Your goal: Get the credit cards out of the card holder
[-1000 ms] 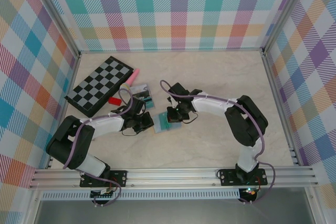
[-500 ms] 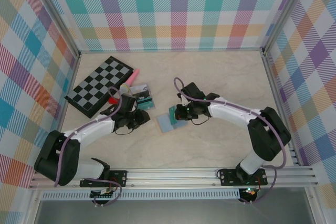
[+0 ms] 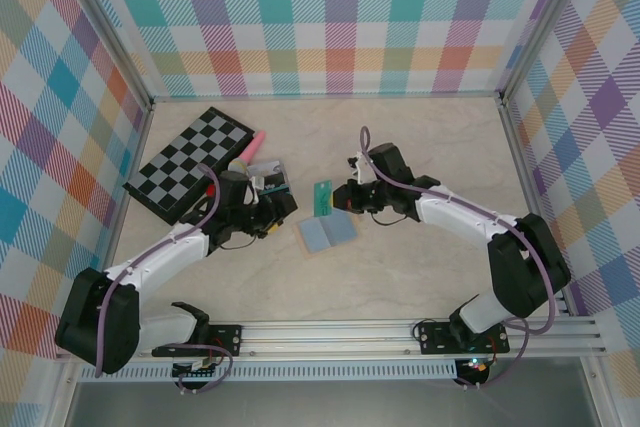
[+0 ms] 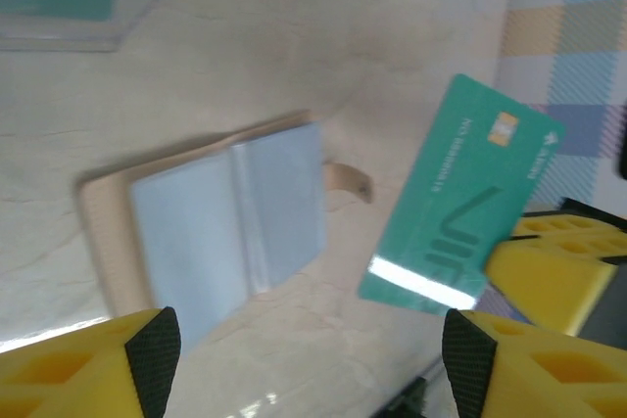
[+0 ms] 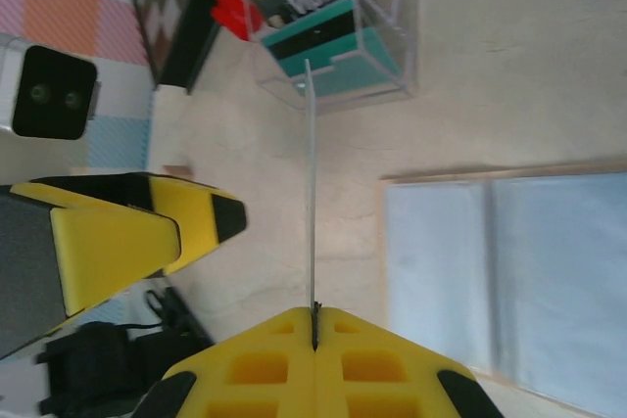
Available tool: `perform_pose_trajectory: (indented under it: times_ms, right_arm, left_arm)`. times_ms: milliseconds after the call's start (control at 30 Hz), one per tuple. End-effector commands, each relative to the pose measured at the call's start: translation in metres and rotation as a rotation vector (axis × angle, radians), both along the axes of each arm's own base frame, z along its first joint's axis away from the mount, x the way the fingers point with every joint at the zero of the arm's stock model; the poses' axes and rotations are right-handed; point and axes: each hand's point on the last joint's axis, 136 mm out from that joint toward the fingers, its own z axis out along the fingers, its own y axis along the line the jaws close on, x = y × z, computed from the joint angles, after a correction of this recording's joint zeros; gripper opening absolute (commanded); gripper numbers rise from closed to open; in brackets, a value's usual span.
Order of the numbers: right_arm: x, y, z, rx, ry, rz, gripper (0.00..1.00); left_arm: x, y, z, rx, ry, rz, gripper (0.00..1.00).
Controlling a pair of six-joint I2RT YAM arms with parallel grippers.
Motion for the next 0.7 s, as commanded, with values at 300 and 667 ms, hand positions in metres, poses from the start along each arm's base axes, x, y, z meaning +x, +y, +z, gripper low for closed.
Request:
perform_pose_trajectory:
  times_ms: [300, 667]
  right_arm:
    - [-0.01, 0.022, 0.053, 0.29, 0.033, 0.123, 0.0]
    - [-0.01, 0.017, 0.044, 0.268, 0.046, 0.103, 0.0]
  left_arm:
    - [0.017, -0.028, 0.062, -0.253, -0.136, -0.062, 0.62]
    - [0.023, -0.03, 0.076, -0.278, -0.177, -0.063, 0.3]
